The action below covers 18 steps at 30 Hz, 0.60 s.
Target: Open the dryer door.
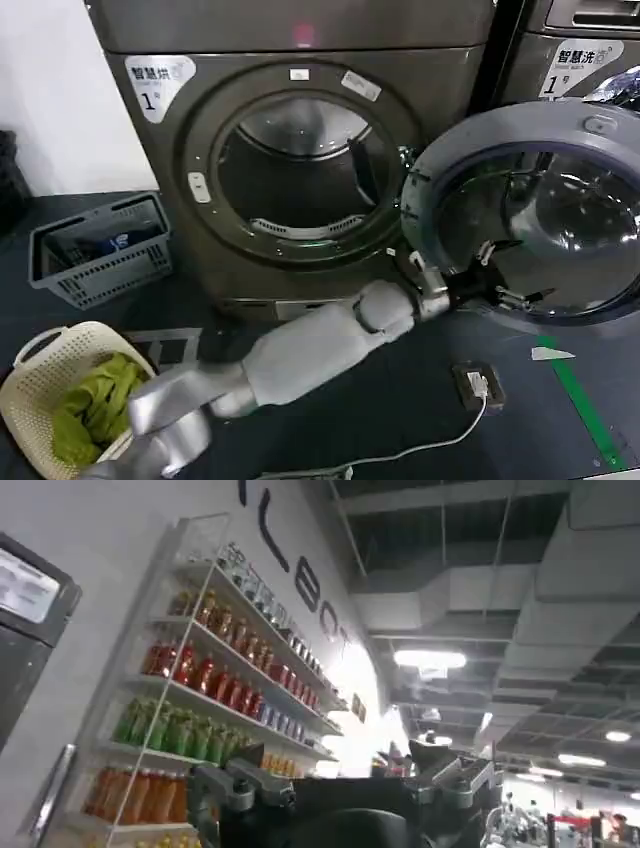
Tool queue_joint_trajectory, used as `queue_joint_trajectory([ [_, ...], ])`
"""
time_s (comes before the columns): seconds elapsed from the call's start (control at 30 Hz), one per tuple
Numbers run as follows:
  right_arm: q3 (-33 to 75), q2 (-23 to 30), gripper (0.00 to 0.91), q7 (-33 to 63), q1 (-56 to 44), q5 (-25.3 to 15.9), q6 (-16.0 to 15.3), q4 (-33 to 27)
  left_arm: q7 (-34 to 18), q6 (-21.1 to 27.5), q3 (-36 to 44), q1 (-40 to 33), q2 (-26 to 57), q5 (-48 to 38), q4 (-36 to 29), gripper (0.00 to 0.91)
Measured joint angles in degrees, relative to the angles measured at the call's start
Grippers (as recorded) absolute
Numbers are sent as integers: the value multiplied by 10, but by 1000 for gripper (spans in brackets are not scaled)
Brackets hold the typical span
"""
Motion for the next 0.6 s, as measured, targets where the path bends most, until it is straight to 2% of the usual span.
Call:
queue_joint_trajectory([
  [0.43, -3, -3, 907, 0, -3, 5, -3, 8, -10, 6, 4, -5, -27, 4, 42, 907],
  [0.6, 0, -9, 907, 7, 0, 20, 10, 4, -11, 3, 0, -4, -28, 7, 52, 907],
])
